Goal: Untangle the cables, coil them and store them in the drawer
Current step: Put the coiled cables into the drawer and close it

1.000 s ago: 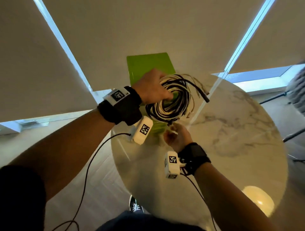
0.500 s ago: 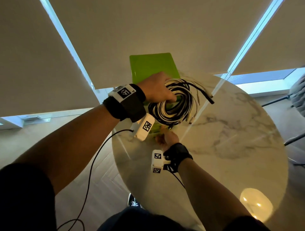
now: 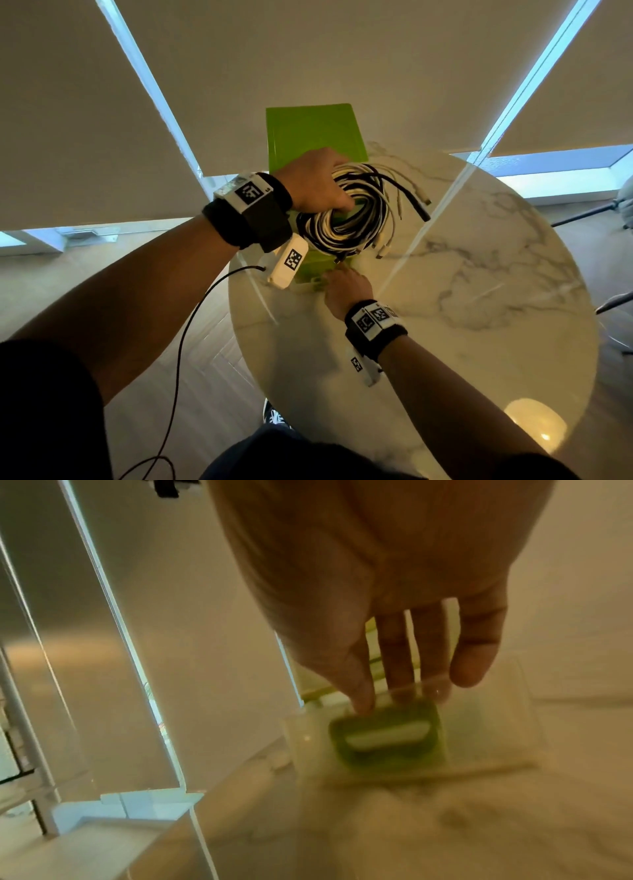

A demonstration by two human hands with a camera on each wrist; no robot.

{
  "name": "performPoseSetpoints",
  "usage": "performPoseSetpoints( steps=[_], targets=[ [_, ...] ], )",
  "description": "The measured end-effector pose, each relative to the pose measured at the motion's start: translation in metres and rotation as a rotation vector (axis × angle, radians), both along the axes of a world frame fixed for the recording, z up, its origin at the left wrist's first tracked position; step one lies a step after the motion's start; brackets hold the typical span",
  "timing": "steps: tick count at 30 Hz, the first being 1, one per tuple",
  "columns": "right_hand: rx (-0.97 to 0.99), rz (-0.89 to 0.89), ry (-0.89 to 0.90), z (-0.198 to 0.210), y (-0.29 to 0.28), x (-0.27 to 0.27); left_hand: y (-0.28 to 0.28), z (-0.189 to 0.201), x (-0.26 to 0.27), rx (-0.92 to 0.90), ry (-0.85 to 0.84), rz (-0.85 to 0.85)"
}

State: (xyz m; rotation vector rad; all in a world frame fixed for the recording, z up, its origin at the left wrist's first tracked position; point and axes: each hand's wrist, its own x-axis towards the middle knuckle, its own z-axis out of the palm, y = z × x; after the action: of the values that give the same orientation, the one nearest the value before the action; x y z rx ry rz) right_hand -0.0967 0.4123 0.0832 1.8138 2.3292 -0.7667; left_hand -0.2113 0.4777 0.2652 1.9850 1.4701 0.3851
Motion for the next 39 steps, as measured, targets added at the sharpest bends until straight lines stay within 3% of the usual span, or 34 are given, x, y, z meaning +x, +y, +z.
performPoseSetpoints(
  steps=[13, 27, 32, 34, 37, 39],
  targets=[
    [-0.232, 0.243, -0.029, -0.001, -0.023, 0.044, -0.005, -0.002, 0.004, 0.026, 0.048, 0.002],
    [-0.440, 0.301, -0.046, 0.001, -0.034, 0.049, -0.002, -0.005, 0.002, 0.033, 0.041, -0.040],
    [-0.485, 0.320, 0.031, 0.014, -0.031, 0.057, -0.003, -0.007, 0.004, 0.061, 0.037, -0.046],
    [-0.381, 0.200, 0.176, 0.029, -0.017, 0.065, -0.009, -0.007, 0.004, 0.098, 0.020, -0.046],
    [-0.118, -0.304, 0.606, 0.066, 0.007, 0.088, -0.029, -0.014, 0.001, 0.186, -0.084, -0.033],
    [0.118, -0.543, 0.850, 0.099, 0.018, 0.100, -0.044, -0.021, -0.001, 0.192, -0.161, -0.050]
  ],
)
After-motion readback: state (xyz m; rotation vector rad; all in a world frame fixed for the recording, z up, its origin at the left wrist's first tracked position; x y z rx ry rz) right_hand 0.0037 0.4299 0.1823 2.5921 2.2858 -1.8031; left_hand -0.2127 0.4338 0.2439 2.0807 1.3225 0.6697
